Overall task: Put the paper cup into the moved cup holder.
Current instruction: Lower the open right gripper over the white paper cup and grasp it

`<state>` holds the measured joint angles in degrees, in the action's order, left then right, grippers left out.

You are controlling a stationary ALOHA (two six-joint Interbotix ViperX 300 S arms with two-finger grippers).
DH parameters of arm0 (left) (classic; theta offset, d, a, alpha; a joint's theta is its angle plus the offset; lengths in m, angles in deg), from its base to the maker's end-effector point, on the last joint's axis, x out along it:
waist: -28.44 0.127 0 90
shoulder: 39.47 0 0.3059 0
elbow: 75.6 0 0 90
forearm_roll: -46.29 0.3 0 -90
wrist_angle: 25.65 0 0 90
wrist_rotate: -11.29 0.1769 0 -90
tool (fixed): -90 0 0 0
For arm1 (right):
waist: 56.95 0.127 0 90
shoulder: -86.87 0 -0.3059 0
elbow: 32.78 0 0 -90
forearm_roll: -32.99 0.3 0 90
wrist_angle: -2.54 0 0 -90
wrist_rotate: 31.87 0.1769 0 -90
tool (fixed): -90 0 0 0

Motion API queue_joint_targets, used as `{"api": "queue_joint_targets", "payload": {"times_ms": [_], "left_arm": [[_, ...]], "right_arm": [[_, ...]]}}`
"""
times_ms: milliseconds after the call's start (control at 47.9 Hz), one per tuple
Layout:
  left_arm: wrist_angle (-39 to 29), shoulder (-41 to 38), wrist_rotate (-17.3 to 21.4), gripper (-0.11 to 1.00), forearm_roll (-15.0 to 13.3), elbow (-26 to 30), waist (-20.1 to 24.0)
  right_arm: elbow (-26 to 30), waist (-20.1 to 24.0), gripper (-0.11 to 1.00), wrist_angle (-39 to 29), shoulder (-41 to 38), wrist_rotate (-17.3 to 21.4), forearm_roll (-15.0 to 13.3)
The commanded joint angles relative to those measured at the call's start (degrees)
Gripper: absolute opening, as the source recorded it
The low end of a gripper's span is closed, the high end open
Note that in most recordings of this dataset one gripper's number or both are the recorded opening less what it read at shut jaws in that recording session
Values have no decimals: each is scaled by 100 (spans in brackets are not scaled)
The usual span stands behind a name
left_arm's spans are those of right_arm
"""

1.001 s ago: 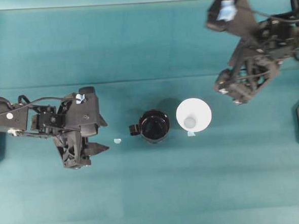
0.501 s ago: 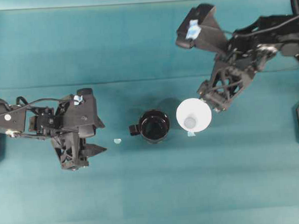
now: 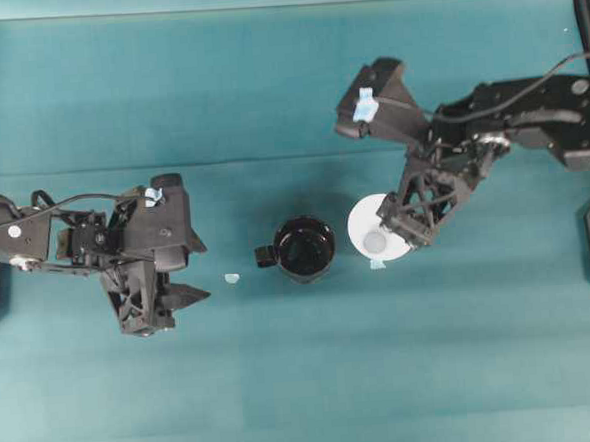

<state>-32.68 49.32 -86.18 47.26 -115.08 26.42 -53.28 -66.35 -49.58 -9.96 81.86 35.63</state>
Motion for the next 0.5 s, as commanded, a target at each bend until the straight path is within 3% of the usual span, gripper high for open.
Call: {"api": "queue_joint_targets", "payload": {"times_ms": [0, 480], "left_arm": [[26, 70, -9, 80, 18, 79, -9], [26, 62, 0, 80, 18, 70, -9]], "right_arm": [[-18, 18, 90, 176, -62, 79, 26], [88, -18, 90, 448, -571, 53, 26]]}}
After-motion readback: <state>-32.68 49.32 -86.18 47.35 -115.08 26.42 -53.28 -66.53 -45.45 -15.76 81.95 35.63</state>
